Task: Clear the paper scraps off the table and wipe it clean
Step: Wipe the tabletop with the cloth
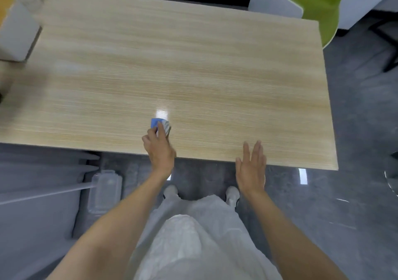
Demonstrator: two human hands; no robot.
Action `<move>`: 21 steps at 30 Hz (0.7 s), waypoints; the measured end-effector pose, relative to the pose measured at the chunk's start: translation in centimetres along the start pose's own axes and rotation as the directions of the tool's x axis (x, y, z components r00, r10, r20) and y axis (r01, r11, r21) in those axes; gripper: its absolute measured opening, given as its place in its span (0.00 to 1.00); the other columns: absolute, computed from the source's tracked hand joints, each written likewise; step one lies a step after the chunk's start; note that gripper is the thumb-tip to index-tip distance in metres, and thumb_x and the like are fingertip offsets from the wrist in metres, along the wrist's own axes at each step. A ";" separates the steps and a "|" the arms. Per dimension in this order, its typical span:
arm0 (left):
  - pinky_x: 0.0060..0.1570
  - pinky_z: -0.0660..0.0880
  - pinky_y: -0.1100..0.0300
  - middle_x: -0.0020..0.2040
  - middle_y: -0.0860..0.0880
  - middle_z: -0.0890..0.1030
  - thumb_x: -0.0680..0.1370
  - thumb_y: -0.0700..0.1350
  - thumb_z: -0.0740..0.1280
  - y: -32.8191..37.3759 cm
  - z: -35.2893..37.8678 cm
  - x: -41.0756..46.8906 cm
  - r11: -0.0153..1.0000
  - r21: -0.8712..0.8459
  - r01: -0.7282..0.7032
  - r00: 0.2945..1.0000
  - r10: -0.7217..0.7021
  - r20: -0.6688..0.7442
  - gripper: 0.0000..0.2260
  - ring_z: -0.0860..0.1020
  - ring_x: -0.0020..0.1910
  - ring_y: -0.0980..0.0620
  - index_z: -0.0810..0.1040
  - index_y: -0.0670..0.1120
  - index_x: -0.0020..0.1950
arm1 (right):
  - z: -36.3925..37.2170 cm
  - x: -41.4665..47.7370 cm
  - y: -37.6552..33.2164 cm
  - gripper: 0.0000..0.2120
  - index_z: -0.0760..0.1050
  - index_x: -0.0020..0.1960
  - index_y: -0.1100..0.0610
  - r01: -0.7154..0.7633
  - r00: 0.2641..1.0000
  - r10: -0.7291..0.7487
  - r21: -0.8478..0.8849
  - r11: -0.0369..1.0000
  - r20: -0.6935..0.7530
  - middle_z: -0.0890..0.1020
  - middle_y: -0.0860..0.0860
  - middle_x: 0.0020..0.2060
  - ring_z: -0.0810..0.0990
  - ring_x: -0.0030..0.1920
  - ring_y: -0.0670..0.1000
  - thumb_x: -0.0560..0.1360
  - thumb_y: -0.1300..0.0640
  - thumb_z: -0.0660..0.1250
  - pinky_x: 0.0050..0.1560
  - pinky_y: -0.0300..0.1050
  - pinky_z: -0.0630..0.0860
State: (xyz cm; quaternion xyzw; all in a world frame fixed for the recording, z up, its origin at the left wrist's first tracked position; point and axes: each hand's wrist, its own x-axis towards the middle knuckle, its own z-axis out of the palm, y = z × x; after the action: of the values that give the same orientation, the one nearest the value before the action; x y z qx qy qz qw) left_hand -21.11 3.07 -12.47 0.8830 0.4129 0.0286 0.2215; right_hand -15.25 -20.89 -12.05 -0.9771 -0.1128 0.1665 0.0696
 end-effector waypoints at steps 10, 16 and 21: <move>0.51 0.67 0.47 0.63 0.35 0.69 0.74 0.33 0.62 13.9 7.4 -6.8 0.996 -0.020 -0.085 0.996 0.086 0.036 0.25 0.67 0.53 0.37 0.64 0.40 0.72 | -4.1 2.4 15.5 0.26 0.43 0.78 0.56 -0.092 0.996 0.091 0.082 0.992 0.016 0.38 0.60 0.76 0.36 0.76 0.55 0.83 0.51 0.47 0.76 0.53 0.38; 0.48 0.69 0.45 0.62 0.31 0.70 0.71 0.29 0.65 22.9 12.3 -12.2 0.944 -0.085 -0.320 0.927 0.330 0.179 0.28 0.70 0.52 0.33 0.66 0.36 0.71 | -5.7 2.4 22.3 0.25 0.48 0.77 0.57 -0.127 0.991 0.133 0.147 0.981 -0.028 0.43 0.60 0.76 0.39 0.77 0.56 0.83 0.55 0.50 0.76 0.53 0.41; 0.56 0.68 0.49 0.67 0.36 0.66 0.72 0.29 0.59 29.6 15.9 -16.7 0.814 -0.163 -0.557 0.750 0.577 0.323 0.30 0.66 0.57 0.37 0.60 0.40 0.75 | -6.7 2.3 25.4 0.34 0.48 0.77 0.56 -0.192 0.975 0.219 0.329 0.924 -0.045 0.45 0.57 0.77 0.45 0.77 0.56 0.76 0.71 0.56 0.76 0.53 0.48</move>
State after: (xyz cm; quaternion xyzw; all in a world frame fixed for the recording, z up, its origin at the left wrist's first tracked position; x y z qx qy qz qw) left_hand -7.17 -31.77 -12.31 0.9498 0.0772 -0.0551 0.2983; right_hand -5.86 -45.46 -10.90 -0.9648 0.0220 0.1496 0.2152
